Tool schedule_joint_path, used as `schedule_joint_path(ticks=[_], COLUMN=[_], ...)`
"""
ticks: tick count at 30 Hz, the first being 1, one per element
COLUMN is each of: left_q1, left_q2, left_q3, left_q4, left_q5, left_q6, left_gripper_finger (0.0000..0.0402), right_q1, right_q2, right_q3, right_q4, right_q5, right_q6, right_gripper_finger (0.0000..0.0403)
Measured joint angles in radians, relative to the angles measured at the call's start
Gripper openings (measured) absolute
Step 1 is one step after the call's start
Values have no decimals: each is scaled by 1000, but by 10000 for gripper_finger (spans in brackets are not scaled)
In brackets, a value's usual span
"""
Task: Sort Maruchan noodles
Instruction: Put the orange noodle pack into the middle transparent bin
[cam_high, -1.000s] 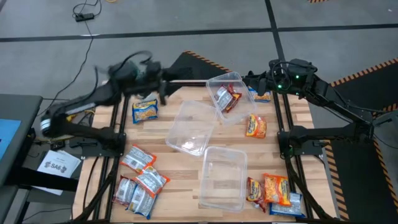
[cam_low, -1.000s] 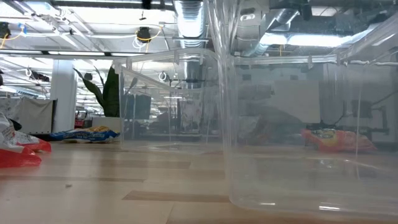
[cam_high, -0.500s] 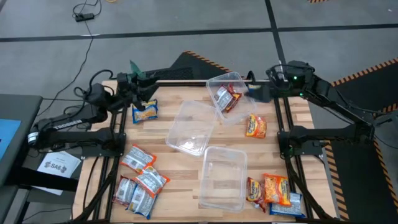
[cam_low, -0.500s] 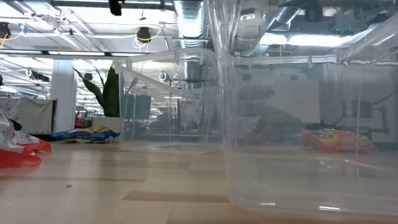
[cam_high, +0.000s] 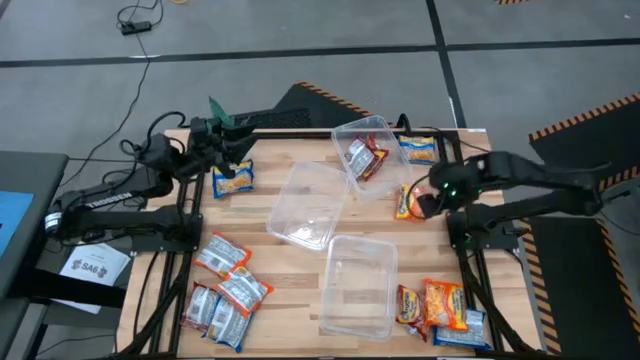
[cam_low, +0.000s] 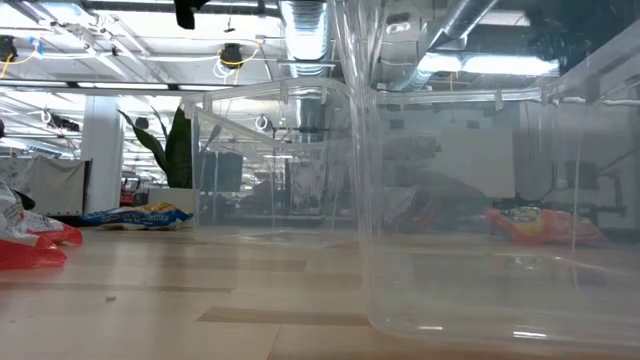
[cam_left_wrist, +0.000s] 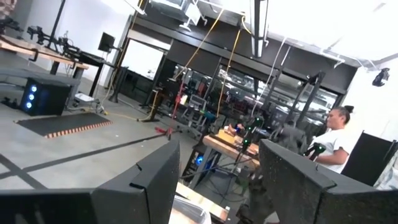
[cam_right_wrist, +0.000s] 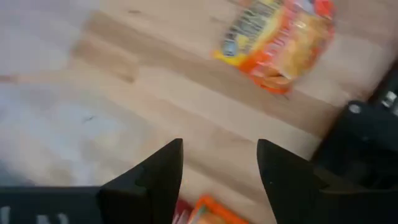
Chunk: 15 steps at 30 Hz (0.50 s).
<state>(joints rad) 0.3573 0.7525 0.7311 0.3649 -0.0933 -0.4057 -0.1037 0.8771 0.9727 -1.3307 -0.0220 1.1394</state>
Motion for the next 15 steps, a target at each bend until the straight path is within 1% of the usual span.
schedule_joint_path(ticks=[2,4,8,10,15], left_q1=[0,0,0,0,0], left_q2=[0,0,0,0,0], left_q3=[0,0,0,0,0], left_q4=[0,0,0,0,0], left_q5=[0,0,-1,-1,-1], left_q6=[0,0,-1,-2,-3], left_gripper_finger=[203,203,203,203,203], right_q1=[-1,-18,-64,-87,-109], right_q2=[-2,1,5,19,72], right_q3=[-90,-173,-311,-349,-384], right_q4=[59,159,301,356,399], right_q5=[22,33,124,159,248], right_q6=[36,39,42,44,43], right_gripper_finger=[226,226,226,226,226])
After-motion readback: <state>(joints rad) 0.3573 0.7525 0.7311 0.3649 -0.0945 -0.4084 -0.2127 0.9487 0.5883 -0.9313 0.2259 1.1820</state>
